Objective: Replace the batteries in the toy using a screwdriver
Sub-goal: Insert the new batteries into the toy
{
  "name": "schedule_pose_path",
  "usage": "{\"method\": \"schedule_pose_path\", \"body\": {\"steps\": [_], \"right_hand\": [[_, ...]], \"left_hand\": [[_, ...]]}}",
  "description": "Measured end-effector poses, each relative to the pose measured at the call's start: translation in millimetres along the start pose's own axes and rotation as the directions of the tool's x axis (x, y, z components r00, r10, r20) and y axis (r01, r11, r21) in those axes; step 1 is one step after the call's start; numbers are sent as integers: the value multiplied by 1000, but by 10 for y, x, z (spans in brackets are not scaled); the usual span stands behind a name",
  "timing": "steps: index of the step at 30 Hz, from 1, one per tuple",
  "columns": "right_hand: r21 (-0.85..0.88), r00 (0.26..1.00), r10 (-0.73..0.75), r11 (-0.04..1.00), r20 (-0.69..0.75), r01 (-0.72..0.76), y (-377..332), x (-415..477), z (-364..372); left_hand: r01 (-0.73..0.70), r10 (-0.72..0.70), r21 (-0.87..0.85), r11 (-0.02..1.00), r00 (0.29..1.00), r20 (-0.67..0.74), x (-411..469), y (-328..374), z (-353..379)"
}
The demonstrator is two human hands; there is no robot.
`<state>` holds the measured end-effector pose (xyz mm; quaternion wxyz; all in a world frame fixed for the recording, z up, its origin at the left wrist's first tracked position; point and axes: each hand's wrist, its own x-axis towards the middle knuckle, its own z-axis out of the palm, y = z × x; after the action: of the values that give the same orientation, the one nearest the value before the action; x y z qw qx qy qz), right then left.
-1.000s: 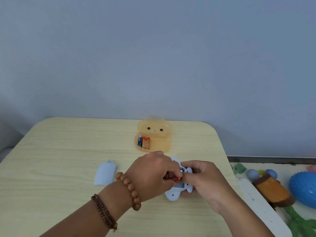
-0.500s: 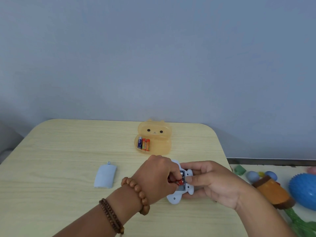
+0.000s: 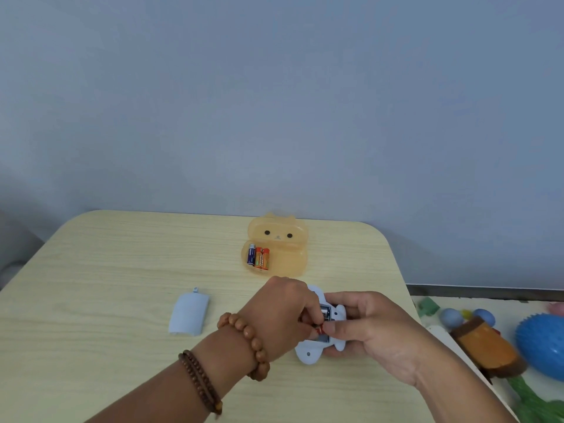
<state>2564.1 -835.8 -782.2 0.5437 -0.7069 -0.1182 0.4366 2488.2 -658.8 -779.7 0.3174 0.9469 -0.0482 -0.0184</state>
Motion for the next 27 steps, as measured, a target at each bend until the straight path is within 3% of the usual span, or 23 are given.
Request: {"method": "schedule_pose_path", "body": {"steps": [5,8,27], "right_hand": [[-16,999,41,999,-32,-42,-36,41,2],[-20,998,43,999,-36,-44,-53,52,9],[-51,997,-69,996,-27,68,-20,12,77]], "left_hand": [[11,-8,-49,999,998,61,-37,-58,-46],[-20,18,19,1000,994,108,-54,-95,-45],[-76,75,100,992,997,16,-28,-129,27]]}}
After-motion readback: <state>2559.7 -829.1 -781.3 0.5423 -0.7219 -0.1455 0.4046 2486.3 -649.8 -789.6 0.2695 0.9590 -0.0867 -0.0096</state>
